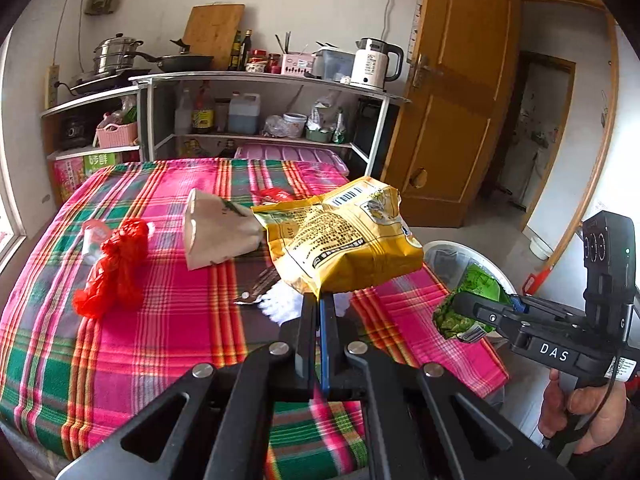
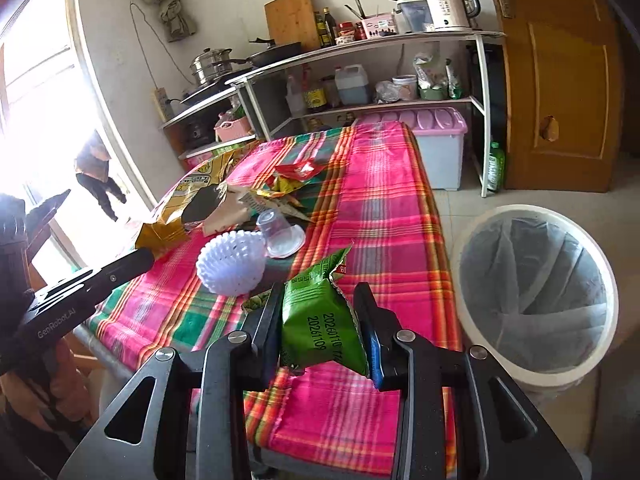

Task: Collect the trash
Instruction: 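Carry both held bags over the white trash bin with both tools, then open the right tool to drop the green bag while the left tool drops the yellow bag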

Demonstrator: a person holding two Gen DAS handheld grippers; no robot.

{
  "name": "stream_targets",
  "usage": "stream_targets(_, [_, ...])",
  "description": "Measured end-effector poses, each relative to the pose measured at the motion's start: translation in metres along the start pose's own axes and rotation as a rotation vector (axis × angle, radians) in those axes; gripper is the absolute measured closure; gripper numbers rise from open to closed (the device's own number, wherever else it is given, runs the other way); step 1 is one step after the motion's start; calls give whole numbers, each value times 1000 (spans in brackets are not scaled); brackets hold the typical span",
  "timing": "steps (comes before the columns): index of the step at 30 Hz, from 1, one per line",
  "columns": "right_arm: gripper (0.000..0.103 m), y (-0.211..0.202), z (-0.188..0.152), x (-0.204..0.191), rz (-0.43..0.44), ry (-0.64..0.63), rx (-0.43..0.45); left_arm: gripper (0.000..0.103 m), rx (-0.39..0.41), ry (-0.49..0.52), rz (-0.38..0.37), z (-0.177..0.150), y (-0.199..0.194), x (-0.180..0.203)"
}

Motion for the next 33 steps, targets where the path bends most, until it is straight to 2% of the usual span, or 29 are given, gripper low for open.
stream_targets(11, [68,-26,-1,90,-111,141,32,102,-73,131,-139,18,55,90])
stream_targets(17, [68,-27,-6,136,-159,215,25,102,-122,202,-183,24,87,132])
stream_targets(25, [67,-20,-12,180,-210,284,0,102,-182,257,-231,23,123,170])
stream_targets(32, [59,-11,-16,205,-254,303,-26,101,-230,287,-269,19,145,194])
stream_targets(33, [55,-10,-17,207,-257,306,-29,101,-237,289,-273,18,147,196])
Point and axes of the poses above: each gripper's, at about its wrist camera, not at the fingertips, and y roughly the way its jaws point, x to its right, z to its top, the point moved 6 cm from there along y, roughly the way its jaws point, and after that the axes turned 9 degrees about -x, right-handed, at the moved point
